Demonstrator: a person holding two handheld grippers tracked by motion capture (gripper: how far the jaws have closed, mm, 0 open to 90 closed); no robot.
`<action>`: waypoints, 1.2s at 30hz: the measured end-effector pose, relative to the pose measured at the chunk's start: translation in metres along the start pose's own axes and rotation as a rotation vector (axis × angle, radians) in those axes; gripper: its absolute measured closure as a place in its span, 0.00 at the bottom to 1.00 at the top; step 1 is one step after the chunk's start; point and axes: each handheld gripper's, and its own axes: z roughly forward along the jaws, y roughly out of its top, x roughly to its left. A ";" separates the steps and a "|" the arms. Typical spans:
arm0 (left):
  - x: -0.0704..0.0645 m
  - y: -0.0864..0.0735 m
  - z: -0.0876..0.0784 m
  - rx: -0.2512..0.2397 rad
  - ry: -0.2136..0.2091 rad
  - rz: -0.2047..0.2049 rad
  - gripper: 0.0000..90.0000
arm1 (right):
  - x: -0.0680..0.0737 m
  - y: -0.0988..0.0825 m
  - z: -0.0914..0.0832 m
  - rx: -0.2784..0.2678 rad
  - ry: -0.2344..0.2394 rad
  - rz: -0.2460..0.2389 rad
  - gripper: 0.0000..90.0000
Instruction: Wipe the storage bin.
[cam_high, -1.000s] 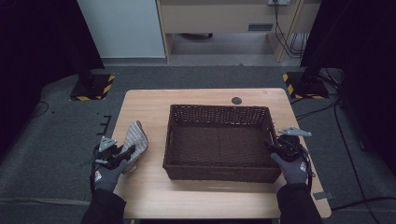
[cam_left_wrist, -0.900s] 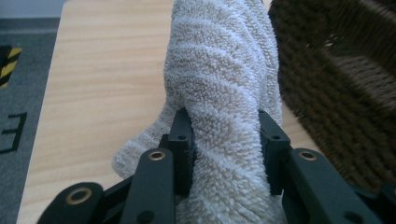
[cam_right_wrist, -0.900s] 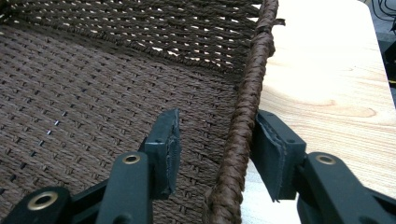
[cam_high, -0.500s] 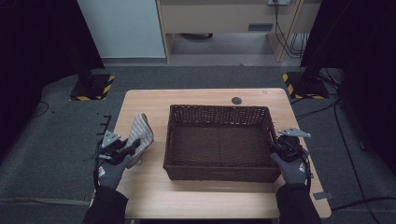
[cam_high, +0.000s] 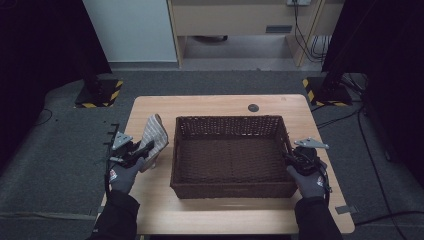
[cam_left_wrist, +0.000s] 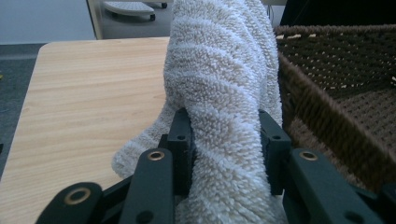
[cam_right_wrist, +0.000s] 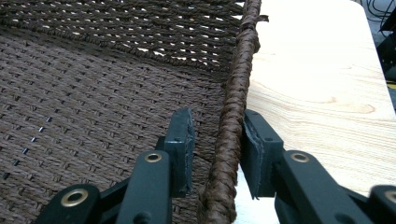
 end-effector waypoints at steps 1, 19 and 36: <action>0.000 0.002 0.001 -0.005 -0.004 0.003 0.71 | 0.001 0.000 0.000 -0.002 0.007 -0.002 0.74; -0.014 0.024 0.039 -0.032 -0.088 0.065 0.70 | -0.002 0.002 0.006 -0.019 0.040 -0.002 0.71; -0.009 -0.004 0.083 0.139 -0.042 0.107 0.71 | -0.002 0.001 0.006 -0.023 0.043 -0.012 0.71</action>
